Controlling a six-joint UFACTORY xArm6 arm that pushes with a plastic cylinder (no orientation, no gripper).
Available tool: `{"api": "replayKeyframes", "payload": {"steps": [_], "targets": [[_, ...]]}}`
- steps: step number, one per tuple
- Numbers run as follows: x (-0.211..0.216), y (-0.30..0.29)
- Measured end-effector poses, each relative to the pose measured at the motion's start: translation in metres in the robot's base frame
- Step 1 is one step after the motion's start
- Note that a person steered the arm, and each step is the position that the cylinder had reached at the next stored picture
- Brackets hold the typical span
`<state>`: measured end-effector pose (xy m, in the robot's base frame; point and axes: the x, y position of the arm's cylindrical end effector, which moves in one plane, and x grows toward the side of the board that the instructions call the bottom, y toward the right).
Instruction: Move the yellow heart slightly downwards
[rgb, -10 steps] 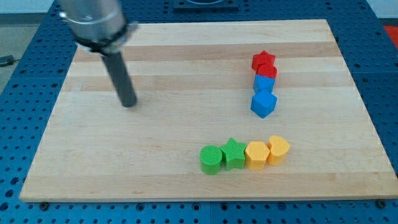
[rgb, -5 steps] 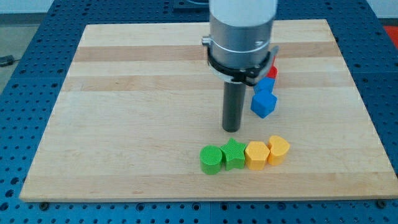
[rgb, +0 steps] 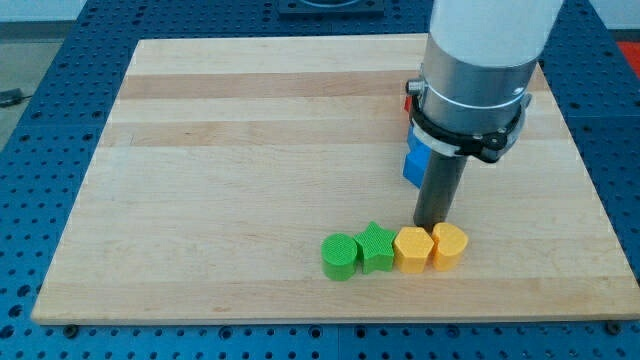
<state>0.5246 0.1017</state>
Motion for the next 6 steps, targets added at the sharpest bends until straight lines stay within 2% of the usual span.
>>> {"api": "replayKeyframes", "payload": {"steps": [2, 3, 4, 6], "targets": [[-0.001, -0.017], [-0.013, -0.055], [-0.048, -0.061], [-0.053, -0.037]]}}
